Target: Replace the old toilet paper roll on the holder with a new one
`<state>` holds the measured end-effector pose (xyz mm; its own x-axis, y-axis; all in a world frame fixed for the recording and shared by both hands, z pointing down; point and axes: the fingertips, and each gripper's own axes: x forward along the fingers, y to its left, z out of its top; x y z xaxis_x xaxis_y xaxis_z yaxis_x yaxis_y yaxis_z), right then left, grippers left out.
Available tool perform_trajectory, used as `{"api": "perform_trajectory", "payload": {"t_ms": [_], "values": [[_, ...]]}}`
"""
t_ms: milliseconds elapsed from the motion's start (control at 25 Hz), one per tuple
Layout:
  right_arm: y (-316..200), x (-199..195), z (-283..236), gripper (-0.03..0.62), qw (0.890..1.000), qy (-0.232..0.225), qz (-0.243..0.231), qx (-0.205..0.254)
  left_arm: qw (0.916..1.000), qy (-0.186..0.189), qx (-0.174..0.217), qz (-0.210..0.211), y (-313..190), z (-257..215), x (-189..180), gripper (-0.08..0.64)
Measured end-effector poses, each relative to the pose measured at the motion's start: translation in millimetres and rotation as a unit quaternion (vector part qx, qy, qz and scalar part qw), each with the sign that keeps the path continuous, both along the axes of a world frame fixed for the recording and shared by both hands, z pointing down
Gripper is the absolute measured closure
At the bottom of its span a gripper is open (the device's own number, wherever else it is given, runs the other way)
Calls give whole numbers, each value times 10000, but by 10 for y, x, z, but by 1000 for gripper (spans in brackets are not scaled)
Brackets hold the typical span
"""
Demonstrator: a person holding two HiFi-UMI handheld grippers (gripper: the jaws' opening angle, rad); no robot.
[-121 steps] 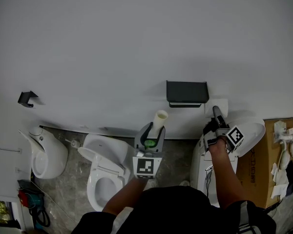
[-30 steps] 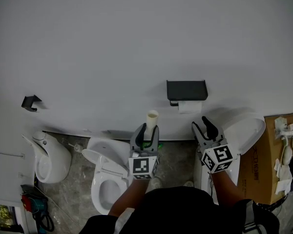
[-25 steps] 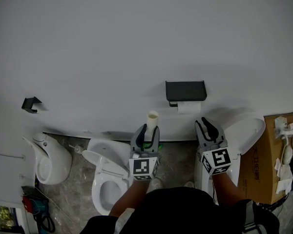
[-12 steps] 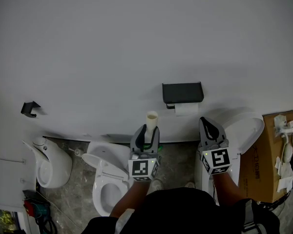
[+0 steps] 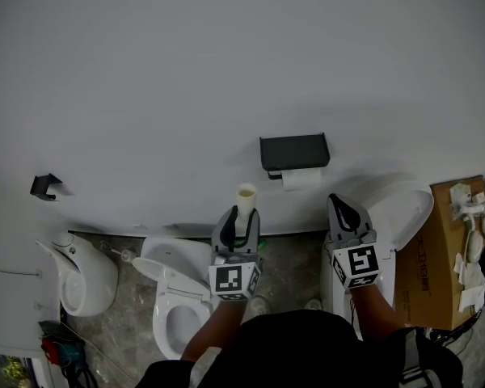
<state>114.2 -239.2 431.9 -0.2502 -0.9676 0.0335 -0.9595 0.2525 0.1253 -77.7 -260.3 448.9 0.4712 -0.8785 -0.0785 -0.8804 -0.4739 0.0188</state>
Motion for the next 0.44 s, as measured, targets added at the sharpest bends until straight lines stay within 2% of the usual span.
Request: {"api": "perform_trajectory", "payload": {"t_ms": [440], "values": [[8, 92, -8, 592, 9998, 216, 54, 7, 9999, 64, -64, 61, 98, 26, 54, 396]]}}
